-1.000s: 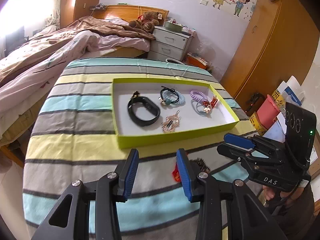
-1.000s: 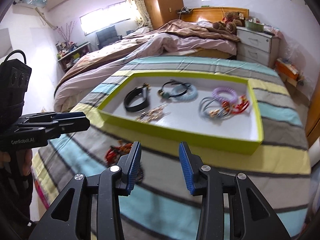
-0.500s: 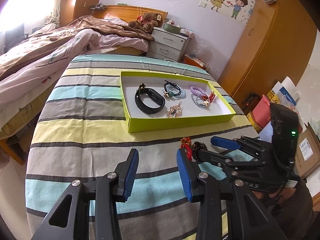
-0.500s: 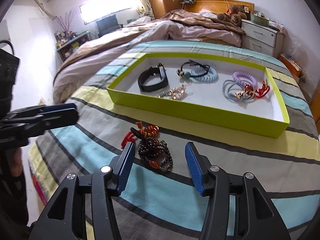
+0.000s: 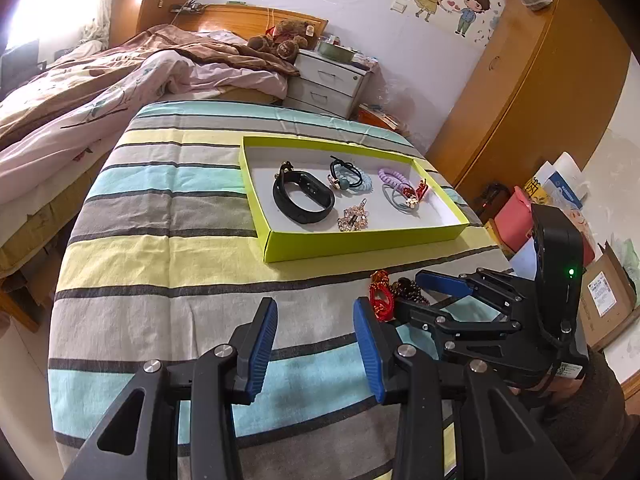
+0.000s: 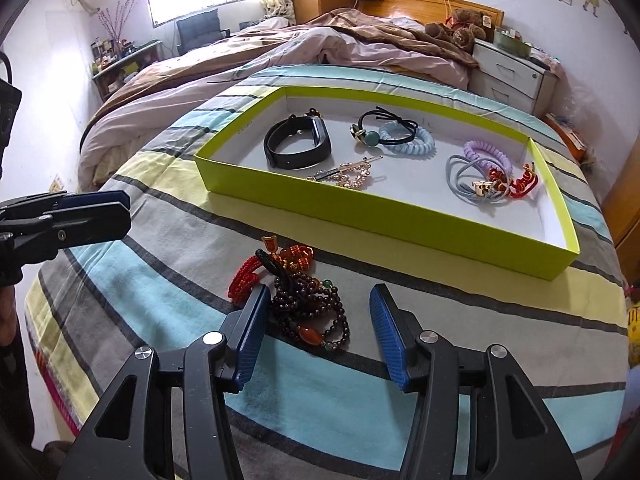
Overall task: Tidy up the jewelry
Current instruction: 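Grasp the dark beaded bracelet with the right tool, then grasp the red tassel charm with the left tool while the right tool holds the beaded bracelet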
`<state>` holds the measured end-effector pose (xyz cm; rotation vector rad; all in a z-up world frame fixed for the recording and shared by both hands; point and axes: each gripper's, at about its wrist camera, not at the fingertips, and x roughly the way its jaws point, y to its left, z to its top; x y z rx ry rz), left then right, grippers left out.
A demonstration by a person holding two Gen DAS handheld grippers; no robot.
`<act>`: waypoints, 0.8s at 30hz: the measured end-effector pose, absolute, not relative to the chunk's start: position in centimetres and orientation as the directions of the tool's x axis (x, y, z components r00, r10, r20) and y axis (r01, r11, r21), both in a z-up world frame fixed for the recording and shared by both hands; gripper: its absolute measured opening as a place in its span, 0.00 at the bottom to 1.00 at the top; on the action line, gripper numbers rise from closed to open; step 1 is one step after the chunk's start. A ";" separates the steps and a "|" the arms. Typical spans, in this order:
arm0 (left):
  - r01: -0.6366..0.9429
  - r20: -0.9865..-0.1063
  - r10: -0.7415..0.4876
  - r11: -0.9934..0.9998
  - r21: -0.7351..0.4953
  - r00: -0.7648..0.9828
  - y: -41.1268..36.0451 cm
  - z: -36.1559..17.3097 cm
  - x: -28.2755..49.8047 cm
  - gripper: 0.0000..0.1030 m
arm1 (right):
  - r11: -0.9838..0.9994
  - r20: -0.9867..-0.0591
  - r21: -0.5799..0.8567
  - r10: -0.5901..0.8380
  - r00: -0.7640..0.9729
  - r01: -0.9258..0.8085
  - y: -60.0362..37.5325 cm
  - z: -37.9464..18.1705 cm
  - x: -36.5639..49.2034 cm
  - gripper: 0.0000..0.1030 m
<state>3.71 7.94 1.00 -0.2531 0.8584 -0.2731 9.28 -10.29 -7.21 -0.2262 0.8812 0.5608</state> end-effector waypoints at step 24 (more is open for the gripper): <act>0.240 -0.745 -0.421 0.907 -0.346 0.518 2.7 -0.5 7.6 0.38 | 0.911 -0.729 0.106 0.344 0.592 -0.399 -14.9 -5.7 8.4 0.20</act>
